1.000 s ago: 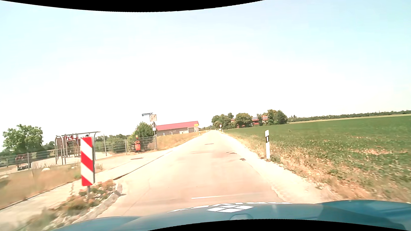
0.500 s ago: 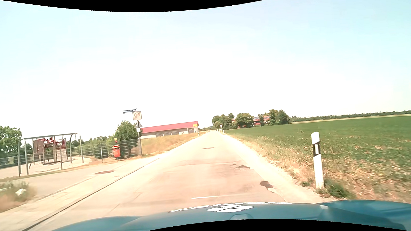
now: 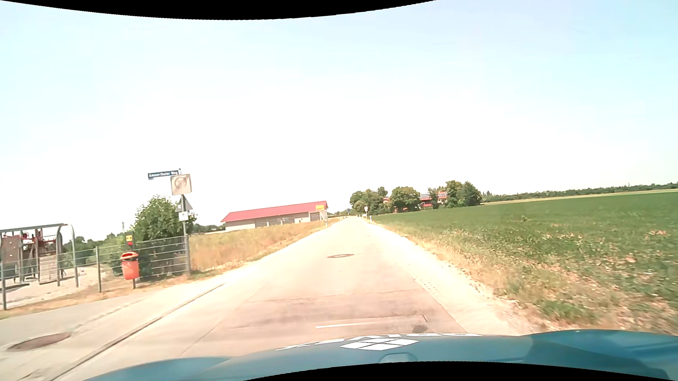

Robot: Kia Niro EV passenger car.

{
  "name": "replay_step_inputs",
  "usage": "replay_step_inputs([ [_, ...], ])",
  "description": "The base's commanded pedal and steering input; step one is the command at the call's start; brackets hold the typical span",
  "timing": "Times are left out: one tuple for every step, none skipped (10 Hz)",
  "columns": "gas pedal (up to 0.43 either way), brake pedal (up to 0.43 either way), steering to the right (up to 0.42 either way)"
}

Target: Follow the waypoints while adhering to traffic rules and regulations

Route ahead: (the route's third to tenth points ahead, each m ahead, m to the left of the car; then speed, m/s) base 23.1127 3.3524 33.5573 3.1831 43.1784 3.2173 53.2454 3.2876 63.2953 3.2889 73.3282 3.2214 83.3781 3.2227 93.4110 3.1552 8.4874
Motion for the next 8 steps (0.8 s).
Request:
replay_step_inputs([
  [0.157, 0.000, -0.002],
  [0.157, 0.000, -0.001],
  [0.150, 0.000, -0.002],
  [0.150, 0.000, -0.003],
  [0.138, 0.000, -0.001],
  [0.118, 0.000, 0.000],
  [0.098, 0.000, 0.000],
  [0.118, 0.000, -0.002],
])
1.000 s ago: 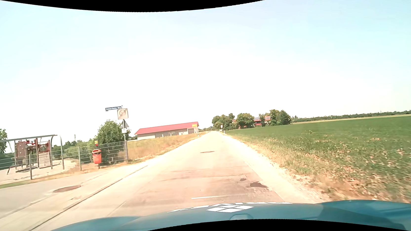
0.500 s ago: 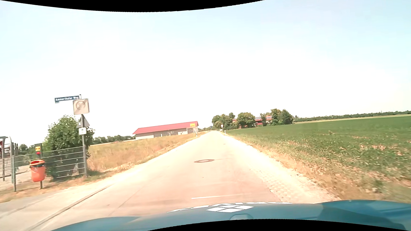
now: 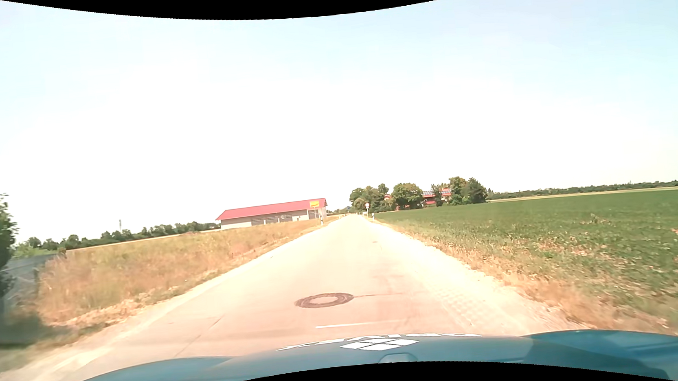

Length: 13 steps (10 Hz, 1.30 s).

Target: Follow the waypoints while adhering to traffic rules and regulations

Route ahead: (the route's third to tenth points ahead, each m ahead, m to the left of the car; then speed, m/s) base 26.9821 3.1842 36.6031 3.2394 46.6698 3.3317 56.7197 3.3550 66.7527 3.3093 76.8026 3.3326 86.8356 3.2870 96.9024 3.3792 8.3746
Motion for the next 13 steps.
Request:
replay_step_inputs([
  [0.118, 0.000, -0.002],
  [0.118, 0.000, -0.002],
  [0.130, 0.000, -0.002],
  [0.138, 0.000, -0.003],
  [0.157, 0.000, -0.003],
  [0.157, 0.000, -0.004],
  [0.157, 0.000, -0.006],
  [0.157, 0.000, -0.008],
  [0.157, 0.000, -0.008],
  [0.157, 0.000, -0.007],
  [0.157, 0.000, -0.008],
  [0.157, 0.000, -0.008],
  [0.157, 0.000, -0.008],
])
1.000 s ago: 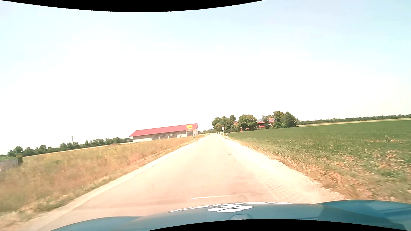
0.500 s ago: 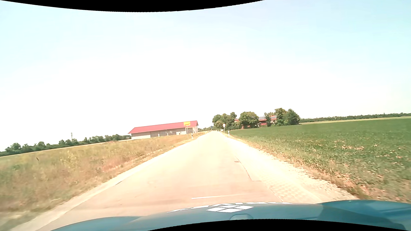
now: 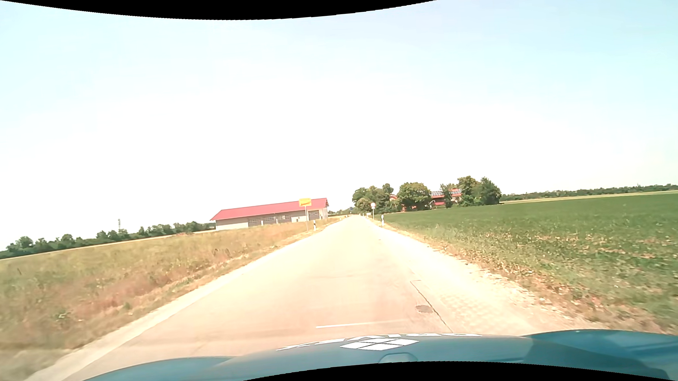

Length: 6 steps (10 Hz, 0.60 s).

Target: Follow the waypoints while adhering to traffic rules and regulations

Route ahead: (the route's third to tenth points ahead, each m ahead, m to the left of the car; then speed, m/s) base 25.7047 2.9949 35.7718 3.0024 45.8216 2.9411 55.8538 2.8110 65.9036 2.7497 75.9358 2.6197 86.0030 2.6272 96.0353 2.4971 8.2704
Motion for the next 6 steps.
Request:
replay_step_inputs([
  [0.157, 0.000, -0.008],
  [0.157, 0.000, -0.007],
  [0.157, 0.000, -0.006],
  [0.150, 0.000, -0.006],
  [0.150, 0.000, -0.004],
  [0.150, 0.000, -0.003],
])
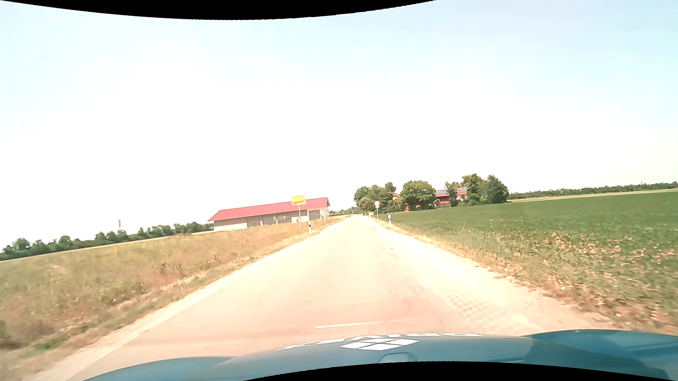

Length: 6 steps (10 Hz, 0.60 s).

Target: Follow the waypoints while adhering to traffic rules and regulations

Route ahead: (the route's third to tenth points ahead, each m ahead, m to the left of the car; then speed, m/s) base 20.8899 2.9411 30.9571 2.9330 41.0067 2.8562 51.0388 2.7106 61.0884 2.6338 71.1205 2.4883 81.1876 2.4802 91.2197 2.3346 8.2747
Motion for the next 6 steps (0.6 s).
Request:
replay_step_inputs([
  [0.150, 0.000, -0.003],
  [0.150, 0.000, -0.003],
  [0.150, 0.000, -0.003],
  [0.150, 0.000, -0.003],
  [0.150, 0.000, -0.003],
  [0.150, 0.000, -0.002],
])
